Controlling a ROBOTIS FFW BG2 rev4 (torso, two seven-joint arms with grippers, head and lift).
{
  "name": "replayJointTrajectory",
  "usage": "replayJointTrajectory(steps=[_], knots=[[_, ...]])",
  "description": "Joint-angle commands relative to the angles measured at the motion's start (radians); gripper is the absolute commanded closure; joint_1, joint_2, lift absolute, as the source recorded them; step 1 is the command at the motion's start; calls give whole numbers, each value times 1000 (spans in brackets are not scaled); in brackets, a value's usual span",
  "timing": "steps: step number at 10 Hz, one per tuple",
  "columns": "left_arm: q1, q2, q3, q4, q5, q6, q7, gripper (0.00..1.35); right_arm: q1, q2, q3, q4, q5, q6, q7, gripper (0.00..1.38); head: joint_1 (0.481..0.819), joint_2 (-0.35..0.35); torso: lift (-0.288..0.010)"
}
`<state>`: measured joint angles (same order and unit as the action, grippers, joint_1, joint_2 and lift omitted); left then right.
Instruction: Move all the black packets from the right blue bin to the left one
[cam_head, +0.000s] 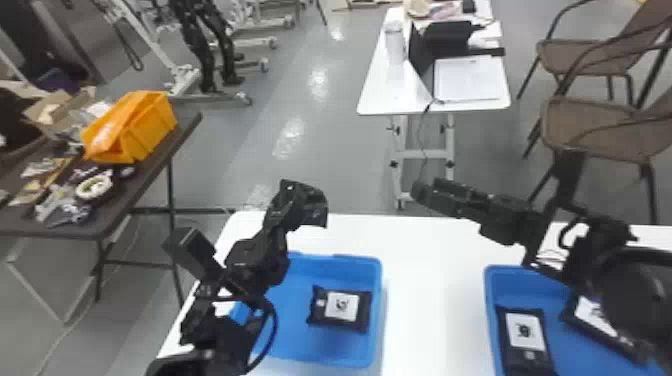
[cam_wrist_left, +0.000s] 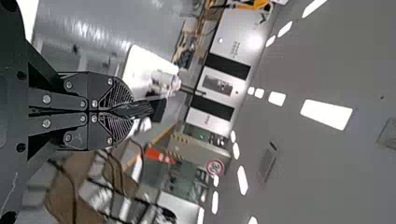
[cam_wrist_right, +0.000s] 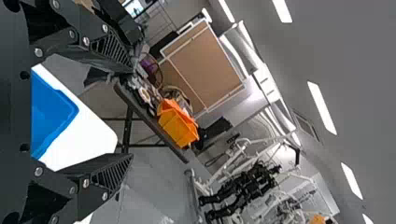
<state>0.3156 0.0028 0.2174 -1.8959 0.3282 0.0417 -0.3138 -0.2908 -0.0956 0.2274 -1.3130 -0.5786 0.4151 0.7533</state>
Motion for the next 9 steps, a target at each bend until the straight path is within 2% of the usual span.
replayJointTrajectory(steps=[1, 2, 3, 4, 5, 7, 8, 9], knots=[[49, -5, 66, 21, -238, -36, -1, 1233, 79, 2, -86, -111, 88, 16, -43, 283, 695, 298, 0], [71, -5, 73, 61, -236, -37, -7, 1208, 139, 2, -140, -193, 149, 37, -77, 286, 695, 305, 0], [86, -5, 60, 94, -232, -98, -18, 820, 196, 4, -186, -258, 195, 59, -92, 288, 695, 302, 0], [91, -5, 53, 98, -281, -200, -14, 366, 248, 7, -227, -293, 209, 60, -100, 288, 695, 284, 0], [85, -5, 46, 92, -287, -217, -21, 114, 302, 14, -266, -344, 250, 54, -123, 288, 695, 258, 0], [59, -5, 31, 55, -241, -112, -85, 137, 404, 42, -330, -486, 447, 37, -166, 288, 695, 204, 0], [36, -5, 28, 49, -215, -112, -136, 163, 453, 48, -342, -523, 520, 1, -195, 288, 695, 166, 0], [13, -5, 28, 51, -212, -155, -172, 179, 499, 48, -344, -534, 525, -32, -259, 288, 695, 125, 0]])
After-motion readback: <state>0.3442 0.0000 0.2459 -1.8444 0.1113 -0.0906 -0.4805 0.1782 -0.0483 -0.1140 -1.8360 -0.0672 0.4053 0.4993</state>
